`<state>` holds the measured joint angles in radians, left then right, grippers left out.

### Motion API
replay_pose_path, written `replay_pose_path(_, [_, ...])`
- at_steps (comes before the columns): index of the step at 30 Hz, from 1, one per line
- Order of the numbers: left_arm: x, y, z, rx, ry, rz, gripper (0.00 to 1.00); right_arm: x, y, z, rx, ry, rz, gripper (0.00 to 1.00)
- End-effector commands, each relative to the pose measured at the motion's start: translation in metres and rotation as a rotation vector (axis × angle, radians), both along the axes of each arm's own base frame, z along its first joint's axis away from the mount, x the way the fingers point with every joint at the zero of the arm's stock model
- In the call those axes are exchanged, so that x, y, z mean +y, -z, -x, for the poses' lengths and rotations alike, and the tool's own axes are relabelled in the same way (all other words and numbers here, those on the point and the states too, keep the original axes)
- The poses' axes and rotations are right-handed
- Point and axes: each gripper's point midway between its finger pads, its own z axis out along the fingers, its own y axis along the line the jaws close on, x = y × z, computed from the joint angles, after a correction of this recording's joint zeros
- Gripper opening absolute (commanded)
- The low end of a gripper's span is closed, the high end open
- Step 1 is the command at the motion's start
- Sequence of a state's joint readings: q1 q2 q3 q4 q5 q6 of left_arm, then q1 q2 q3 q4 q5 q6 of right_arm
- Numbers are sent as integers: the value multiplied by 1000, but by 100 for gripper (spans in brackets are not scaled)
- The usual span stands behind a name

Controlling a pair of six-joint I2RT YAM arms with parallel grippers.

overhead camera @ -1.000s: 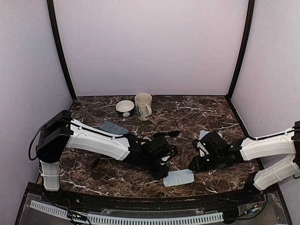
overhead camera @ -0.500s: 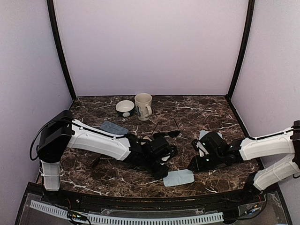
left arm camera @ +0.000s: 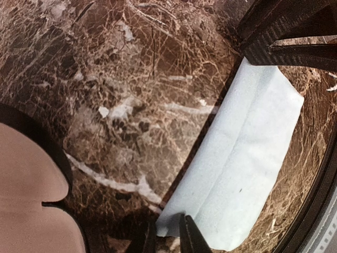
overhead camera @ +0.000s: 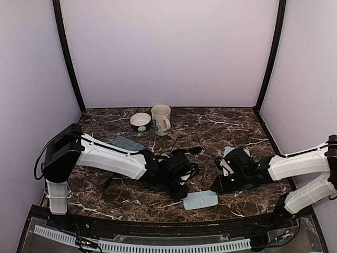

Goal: Organize the sunglasses
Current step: Pick up the folded cleaning cloth from the center of the board.

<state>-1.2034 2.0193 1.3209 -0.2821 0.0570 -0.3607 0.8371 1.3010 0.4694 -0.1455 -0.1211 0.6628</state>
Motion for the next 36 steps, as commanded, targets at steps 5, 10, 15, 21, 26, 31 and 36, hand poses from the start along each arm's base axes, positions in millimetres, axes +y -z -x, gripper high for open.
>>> replay_pose_path(5, [3,8,7,49,3,-7,13,-2,3,2,8,-4,-3,20])
replay_pose_path(10, [3,7,8,51,4,-6,9,-2,3,4,10,-7,-3,18])
replay_pose_path(15, [2,5,6,49,-2,-2,6,-2,1,3,5,-6,-9,13])
replay_pose_path(21, [-1,4,6,52,-7,11,0,3,-3,1,-6,-21,-28,3])
replay_pose_path(26, [-3,-1,5,51,-8,14,0,9,-14,-3,-31,-30,-59,0])
replay_pose_path(31, [-4,-18,2,16,0,37,0,13,-32,-9,-77,-27,-93,0])
replay_pose_path(36, [0,-37,-4,-33,3,50,0,26,-52,-16,-105,-37,-148,0])
